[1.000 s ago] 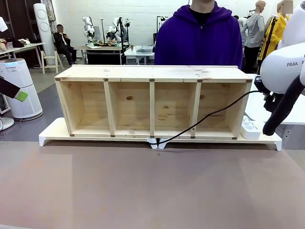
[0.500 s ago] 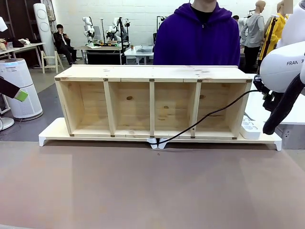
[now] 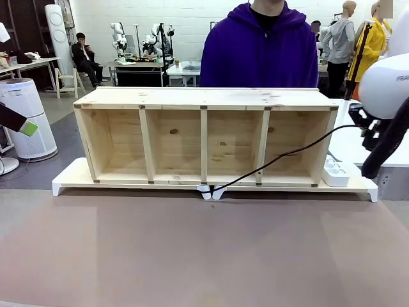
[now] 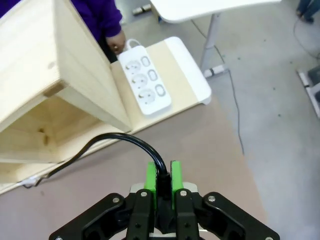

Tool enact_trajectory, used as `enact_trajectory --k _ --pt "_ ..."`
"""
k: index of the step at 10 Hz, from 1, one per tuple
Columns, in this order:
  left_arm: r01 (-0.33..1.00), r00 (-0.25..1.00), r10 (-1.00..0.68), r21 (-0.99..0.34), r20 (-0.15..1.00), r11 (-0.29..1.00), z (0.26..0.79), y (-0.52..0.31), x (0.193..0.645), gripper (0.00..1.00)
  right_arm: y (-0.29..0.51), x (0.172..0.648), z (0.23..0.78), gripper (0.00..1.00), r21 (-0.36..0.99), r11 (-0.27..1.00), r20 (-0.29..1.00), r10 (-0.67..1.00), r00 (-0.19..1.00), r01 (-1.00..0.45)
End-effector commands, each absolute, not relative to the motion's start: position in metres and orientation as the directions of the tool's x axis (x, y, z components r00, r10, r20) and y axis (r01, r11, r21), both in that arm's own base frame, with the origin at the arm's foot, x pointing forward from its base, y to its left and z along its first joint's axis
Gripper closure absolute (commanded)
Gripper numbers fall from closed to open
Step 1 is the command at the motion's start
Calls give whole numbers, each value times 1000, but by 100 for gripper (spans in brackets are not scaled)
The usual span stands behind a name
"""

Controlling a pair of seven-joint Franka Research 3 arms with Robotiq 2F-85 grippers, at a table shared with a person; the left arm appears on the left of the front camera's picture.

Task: Perform cable management.
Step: Pull the grasped Power Cable to the location of the Power Strip.

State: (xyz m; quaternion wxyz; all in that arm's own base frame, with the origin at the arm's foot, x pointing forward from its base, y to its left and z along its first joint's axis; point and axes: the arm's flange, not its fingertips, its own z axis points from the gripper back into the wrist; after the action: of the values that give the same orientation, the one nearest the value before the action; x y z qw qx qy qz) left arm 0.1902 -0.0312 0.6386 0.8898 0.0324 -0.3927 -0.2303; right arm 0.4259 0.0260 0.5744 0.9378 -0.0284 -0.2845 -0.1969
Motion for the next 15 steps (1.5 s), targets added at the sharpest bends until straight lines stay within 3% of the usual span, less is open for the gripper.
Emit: enact_trajectory --k 1,3,7,15 --pt "375 586 -429 238 687 896 639 -31 192 0 -10 420 597 86 62 919 541 -359 761 389" --pt "375 586 -429 238 687 896 639 -31 192 0 -33 443 605 86 22 984 451 -169 876 178" --pt "375 586 -429 238 687 896 639 -31 192 0 -58 493 615 86 -16 999 437 45 898 -42" --pt "375 586 -429 238 687 896 639 -31 192 0 -42 555 593 86 26 999 438 17 899 -32"
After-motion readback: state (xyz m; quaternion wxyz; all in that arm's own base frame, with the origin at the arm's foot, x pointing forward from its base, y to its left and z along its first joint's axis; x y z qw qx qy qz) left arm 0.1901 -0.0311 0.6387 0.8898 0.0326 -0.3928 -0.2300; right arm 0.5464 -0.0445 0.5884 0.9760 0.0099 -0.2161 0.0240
